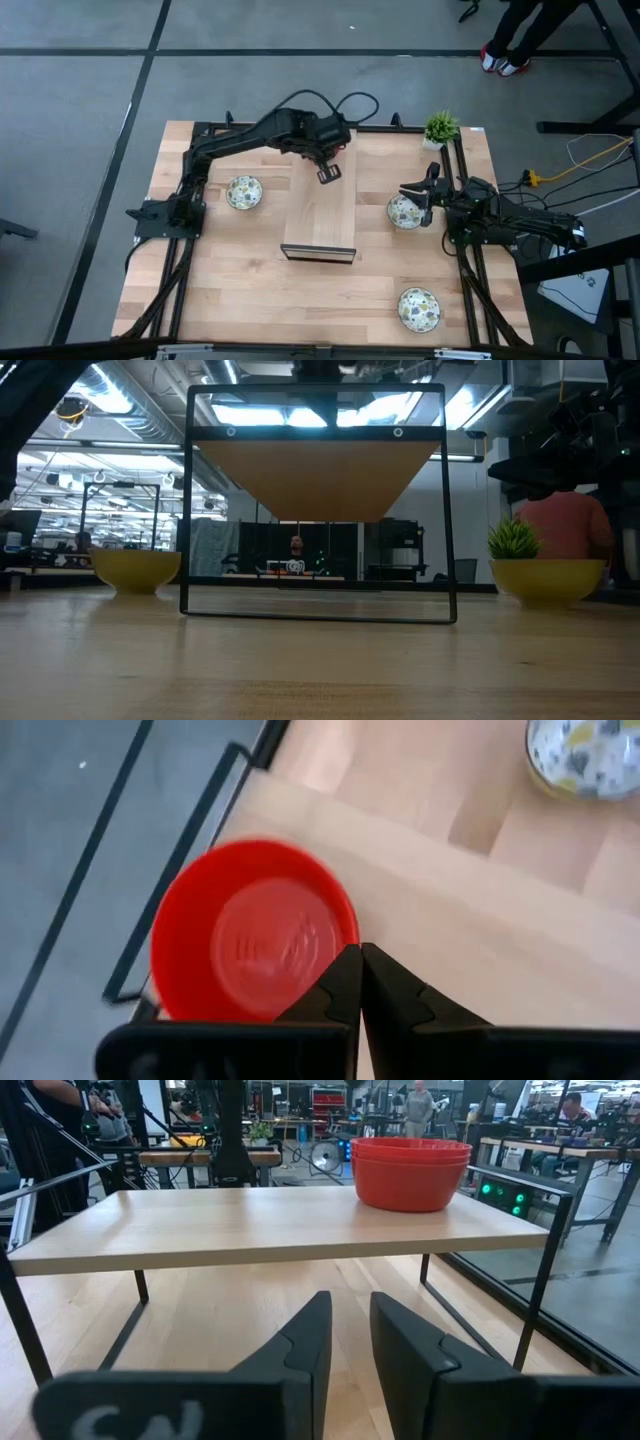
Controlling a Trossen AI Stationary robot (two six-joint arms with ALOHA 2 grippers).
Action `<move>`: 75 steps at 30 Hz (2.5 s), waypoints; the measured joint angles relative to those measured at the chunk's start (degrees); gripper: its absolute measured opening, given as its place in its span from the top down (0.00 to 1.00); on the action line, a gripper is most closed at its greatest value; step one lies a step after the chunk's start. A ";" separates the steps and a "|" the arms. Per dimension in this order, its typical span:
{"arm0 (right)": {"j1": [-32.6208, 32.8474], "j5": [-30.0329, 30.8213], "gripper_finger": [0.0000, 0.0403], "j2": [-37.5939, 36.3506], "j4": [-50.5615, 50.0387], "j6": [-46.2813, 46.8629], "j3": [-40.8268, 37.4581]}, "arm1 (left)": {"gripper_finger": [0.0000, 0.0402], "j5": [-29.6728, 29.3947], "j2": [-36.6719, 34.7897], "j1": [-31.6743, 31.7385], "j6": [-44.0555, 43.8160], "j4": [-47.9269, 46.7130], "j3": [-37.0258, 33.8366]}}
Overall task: Pick & Place Mini bowls
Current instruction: Put the left white bowl on the shelf
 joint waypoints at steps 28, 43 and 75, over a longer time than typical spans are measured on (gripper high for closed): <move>-0.02 -0.48 0.81 0.00 0.00 0.00 0.00 | 0.99 14.45 -3.46 -28.19 -5.72 -11.71 -0.10; -0.01 -0.48 0.81 0.00 0.00 0.00 0.00 | 0.99 14.53 -5.83 -38.30 -15.69 -11.71 -11.66; 0.00 -0.48 0.81 0.00 -0.01 0.00 0.00 | 0.94 -2.61 -42.38 -34.35 -32.58 -11.66 -66.43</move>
